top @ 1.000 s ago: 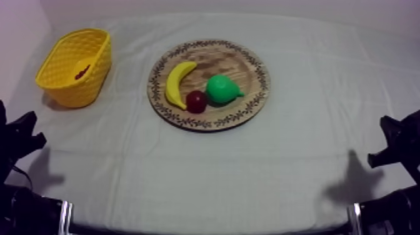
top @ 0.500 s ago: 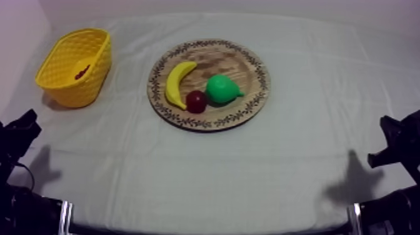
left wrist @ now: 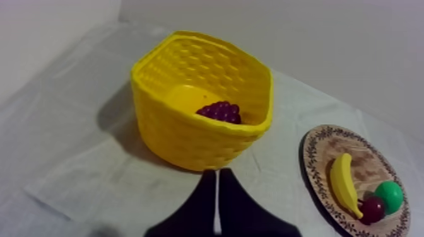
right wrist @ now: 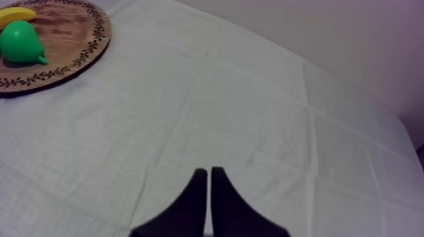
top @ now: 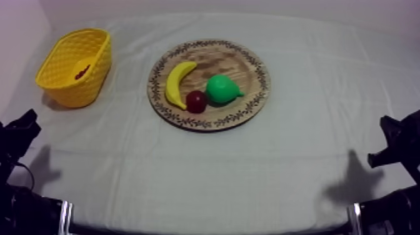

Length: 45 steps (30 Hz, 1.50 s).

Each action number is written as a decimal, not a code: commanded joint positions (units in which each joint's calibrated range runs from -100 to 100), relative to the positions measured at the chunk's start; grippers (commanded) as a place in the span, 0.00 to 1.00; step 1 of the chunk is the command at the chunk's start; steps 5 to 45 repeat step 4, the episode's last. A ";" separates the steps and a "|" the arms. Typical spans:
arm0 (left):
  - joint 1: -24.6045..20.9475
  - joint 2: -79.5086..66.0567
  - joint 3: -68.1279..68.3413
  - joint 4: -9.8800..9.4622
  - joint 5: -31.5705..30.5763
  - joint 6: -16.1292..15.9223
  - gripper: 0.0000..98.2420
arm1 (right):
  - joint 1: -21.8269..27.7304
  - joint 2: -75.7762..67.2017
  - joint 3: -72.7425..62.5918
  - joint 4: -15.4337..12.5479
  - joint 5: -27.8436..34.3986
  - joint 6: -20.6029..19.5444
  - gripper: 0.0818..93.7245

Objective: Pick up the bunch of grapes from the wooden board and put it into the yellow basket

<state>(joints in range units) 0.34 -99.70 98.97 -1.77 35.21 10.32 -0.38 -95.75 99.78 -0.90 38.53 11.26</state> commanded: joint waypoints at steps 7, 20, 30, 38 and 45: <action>-0.02 -0.04 0.03 -0.02 -0.05 0.02 0.00 | 0.00 0.00 0.00 -0.01 0.02 0.00 0.00; -0.02 -0.04 0.03 -0.02 -0.05 0.02 0.00 | 0.00 0.00 0.00 -0.01 0.02 0.00 0.00; -0.02 -0.04 0.03 -0.02 -0.05 0.02 0.00 | 0.00 0.00 0.00 -0.01 0.02 0.00 0.00; -0.02 -0.04 0.03 -0.02 -0.05 0.02 0.00 | 0.00 0.00 0.00 -0.01 0.02 0.00 0.00; -0.02 -0.04 0.03 -0.02 -0.05 0.02 0.00 | 0.00 0.00 0.00 -0.01 0.02 0.00 0.00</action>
